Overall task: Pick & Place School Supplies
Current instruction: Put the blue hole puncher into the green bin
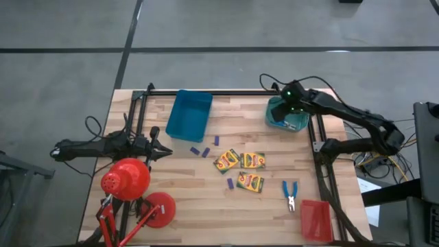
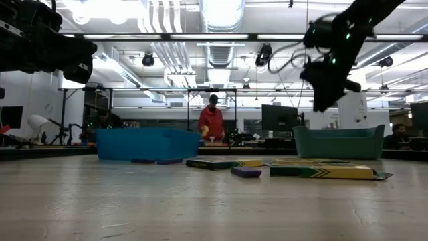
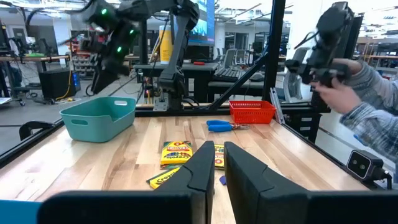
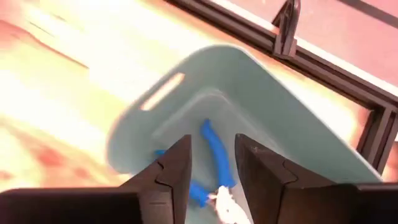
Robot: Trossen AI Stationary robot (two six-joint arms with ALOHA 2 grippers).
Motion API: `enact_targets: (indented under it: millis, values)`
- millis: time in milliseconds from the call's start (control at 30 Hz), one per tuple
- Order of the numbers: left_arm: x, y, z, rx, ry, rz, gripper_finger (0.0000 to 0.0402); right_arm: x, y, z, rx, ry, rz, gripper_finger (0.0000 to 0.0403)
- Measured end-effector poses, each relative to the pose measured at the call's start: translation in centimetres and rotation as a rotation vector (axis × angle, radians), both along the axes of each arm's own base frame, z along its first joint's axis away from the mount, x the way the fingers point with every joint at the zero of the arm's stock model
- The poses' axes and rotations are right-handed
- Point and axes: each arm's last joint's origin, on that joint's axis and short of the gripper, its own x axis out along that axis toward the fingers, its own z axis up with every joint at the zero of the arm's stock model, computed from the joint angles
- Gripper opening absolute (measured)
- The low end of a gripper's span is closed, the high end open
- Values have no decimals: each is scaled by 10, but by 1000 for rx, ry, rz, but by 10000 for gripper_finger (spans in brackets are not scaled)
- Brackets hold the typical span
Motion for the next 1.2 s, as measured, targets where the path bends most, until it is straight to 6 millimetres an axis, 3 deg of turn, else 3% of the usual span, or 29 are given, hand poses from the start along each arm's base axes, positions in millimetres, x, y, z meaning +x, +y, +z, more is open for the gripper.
enact_targets:
  millis: [200, 433, 833, 1200]
  values:
    - [0, 0, 0, 0, 0, 0, 40, -5, 35, 19, 11, -90, 8, 132]
    - [0, 0, 0, 0, 0, 0, 42, -2, 75, 21, 46, -98, 25, 134]
    - [0, 0, 0, 0, 0, 0, 41, 20, 147, 5, 200, -96, 63, 134]
    - [0, 0, 0, 0, 0, 0, 40, 29, 198, -16, 346, -15, -175, 135]
